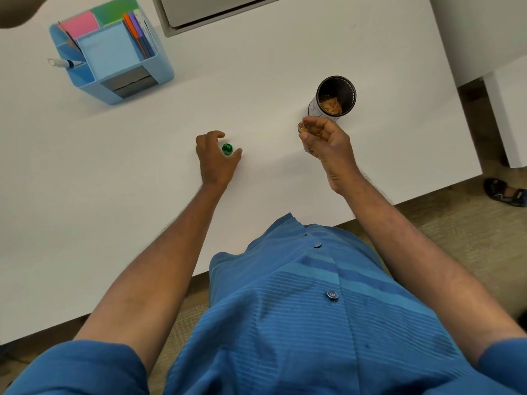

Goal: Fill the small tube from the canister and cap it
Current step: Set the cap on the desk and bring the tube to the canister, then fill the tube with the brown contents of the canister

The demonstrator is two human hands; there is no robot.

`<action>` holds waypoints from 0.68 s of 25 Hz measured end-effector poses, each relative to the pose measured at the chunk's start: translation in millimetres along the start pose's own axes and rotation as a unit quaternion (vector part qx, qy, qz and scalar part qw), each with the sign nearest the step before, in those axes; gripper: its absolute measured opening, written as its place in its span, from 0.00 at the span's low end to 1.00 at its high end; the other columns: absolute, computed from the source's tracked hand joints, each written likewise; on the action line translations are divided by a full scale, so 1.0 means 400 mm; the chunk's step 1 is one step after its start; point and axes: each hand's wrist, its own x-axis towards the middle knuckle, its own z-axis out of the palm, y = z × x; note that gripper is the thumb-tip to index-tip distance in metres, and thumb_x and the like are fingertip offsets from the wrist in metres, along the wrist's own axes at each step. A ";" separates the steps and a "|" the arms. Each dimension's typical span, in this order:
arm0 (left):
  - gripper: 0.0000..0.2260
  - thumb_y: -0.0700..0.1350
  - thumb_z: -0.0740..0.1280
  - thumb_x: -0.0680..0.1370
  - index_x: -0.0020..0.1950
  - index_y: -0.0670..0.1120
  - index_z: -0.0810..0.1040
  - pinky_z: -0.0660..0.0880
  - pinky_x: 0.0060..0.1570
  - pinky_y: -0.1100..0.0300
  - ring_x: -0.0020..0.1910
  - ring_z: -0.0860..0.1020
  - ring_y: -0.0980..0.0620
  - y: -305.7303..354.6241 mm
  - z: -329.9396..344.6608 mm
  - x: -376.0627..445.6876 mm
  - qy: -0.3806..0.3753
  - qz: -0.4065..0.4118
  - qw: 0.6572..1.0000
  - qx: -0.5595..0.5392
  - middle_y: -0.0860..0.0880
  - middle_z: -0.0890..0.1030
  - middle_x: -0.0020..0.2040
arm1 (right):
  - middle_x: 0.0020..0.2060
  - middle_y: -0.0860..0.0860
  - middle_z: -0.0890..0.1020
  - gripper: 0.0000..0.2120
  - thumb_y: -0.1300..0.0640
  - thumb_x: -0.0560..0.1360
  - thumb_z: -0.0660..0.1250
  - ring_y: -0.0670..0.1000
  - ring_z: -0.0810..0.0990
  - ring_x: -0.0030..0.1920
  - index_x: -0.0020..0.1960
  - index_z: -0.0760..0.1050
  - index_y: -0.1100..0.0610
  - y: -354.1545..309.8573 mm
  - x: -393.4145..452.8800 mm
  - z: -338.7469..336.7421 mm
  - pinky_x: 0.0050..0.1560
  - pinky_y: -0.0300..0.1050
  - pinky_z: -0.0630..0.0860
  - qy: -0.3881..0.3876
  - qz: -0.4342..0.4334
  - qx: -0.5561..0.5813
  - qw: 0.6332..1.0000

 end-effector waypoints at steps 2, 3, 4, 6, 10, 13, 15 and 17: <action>0.24 0.47 0.78 0.72 0.65 0.45 0.76 0.70 0.60 0.63 0.64 0.71 0.49 0.045 0.017 -0.005 0.019 0.045 0.999 0.012 0.44 0.72 0.66 | 0.55 0.49 0.85 0.15 0.62 0.78 0.71 0.43 0.82 0.54 0.64 0.78 0.55 -0.016 0.003 -0.019 0.54 0.42 0.80 0.016 -0.024 -0.008 1.000; 0.24 0.48 0.78 0.72 0.65 0.45 0.76 0.70 0.62 0.61 0.65 0.72 0.48 0.074 0.029 -0.006 0.021 0.076 0.997 0.015 0.44 0.73 0.66 | 0.55 0.48 0.85 0.14 0.61 0.78 0.72 0.44 0.82 0.54 0.63 0.79 0.53 -0.025 0.005 -0.031 0.54 0.43 0.79 0.032 -0.042 -0.017 0.998; 0.24 0.48 0.77 0.72 0.65 0.46 0.77 0.72 0.64 0.58 0.64 0.73 0.47 0.107 0.044 -0.005 0.011 0.105 0.994 0.012 0.45 0.73 0.65 | 0.55 0.46 0.84 0.13 0.59 0.78 0.72 0.44 0.81 0.54 0.62 0.80 0.51 -0.034 0.011 -0.046 0.55 0.44 0.79 0.059 -0.063 -0.035 0.996; 0.23 0.50 0.77 0.72 0.64 0.46 0.77 0.76 0.62 0.52 0.60 0.76 0.48 0.184 0.079 0.002 -0.045 0.148 0.988 -0.004 0.48 0.76 0.64 | 0.54 0.44 0.84 0.12 0.56 0.77 0.72 0.43 0.81 0.52 0.61 0.80 0.50 -0.049 0.029 -0.081 0.56 0.42 0.78 0.125 -0.105 -0.101 0.981; 0.33 0.54 0.78 0.72 0.73 0.47 0.70 0.76 0.66 0.47 0.66 0.76 0.47 0.324 0.177 0.021 -0.162 0.186 0.969 0.018 0.48 0.74 0.72 | 0.58 0.50 0.78 0.14 0.52 0.80 0.68 0.42 0.78 0.51 0.65 0.79 0.51 -0.064 0.081 -0.158 0.56 0.38 0.78 0.178 -0.136 -0.306 0.925; 0.46 0.55 0.80 0.71 0.81 0.45 0.60 0.66 0.75 0.52 0.78 0.65 0.43 0.385 0.236 0.043 -0.210 0.187 0.959 0.038 0.44 0.65 0.80 | 0.60 0.54 0.78 0.15 0.51 0.81 0.66 0.52 0.79 0.59 0.68 0.76 0.51 -0.070 0.115 -0.181 0.57 0.50 0.78 0.105 -0.124 -0.467 0.869; 0.49 0.54 0.81 0.70 0.82 0.43 0.57 0.65 0.74 0.53 0.79 0.62 0.42 0.404 0.263 0.056 -0.221 0.199 0.954 0.047 0.42 0.61 0.81 | 0.60 0.55 0.79 0.15 0.53 0.81 0.67 0.55 0.78 0.61 0.67 0.76 0.52 -0.078 0.128 -0.181 0.57 0.54 0.79 0.083 -0.135 -0.513 0.844; 0.51 0.55 0.81 0.69 0.82 0.42 0.56 0.66 0.73 0.53 0.79 0.63 0.41 0.409 0.287 0.066 -0.224 0.211 0.950 0.048 0.42 0.61 0.81 | 0.58 0.56 0.79 0.14 0.54 0.80 0.68 0.56 0.77 0.61 0.65 0.77 0.54 -0.083 0.142 -0.179 0.56 0.54 0.79 0.084 -0.141 -0.529 0.832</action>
